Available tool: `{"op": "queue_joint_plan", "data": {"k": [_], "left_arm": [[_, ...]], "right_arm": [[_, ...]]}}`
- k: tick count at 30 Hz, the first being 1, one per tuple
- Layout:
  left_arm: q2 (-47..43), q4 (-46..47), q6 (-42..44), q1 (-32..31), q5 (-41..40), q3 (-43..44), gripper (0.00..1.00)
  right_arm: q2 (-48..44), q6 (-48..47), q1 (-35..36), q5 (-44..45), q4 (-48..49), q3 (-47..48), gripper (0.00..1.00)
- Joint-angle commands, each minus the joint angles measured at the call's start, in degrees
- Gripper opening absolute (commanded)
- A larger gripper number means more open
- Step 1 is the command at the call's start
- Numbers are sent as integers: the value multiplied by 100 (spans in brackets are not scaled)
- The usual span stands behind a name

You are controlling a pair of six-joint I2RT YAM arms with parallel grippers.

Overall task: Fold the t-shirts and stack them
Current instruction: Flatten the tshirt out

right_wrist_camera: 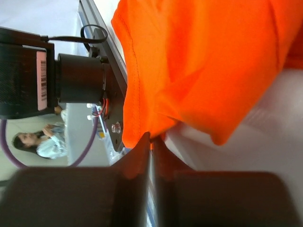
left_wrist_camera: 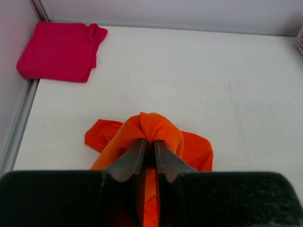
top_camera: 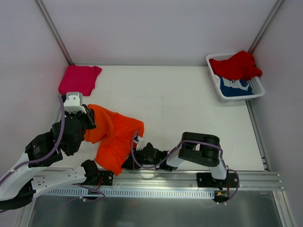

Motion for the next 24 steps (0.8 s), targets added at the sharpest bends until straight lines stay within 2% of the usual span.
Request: {"op": "queue_joint_plan", "data": {"k": [1,7,9,11,12,16,19,24], "left_arm": [[35,110,24,-30,-122,-30,0],[0,110,41,-30,-114,23,0],[-9,110,50,-30,-105,49,0],[-27,118,50,-30,-78,58,0],[-35,110,50,-30,-70,75,0],[-44,118,50,-30,-26,102,0],[-1,127,85,-30,27,189,0],[166,118,208,-30,220,496,0]], "right_arm": [[20,31,9,-79,188,114,0],[-400,-40,-52,106,188,-272,0],[-918,-206,-174,211,92,-465,0],[-1375,-434,-254,368,-407,-703,0],[-1917,-583,-307,439,-653,-747,0],[-3369,-1732,-325,1193,-2679,-590,0],[-4389,-2340,-360,1642,-3806,-414,0],[-5576,-2983,-456,2223,-5075,26,0]]}}
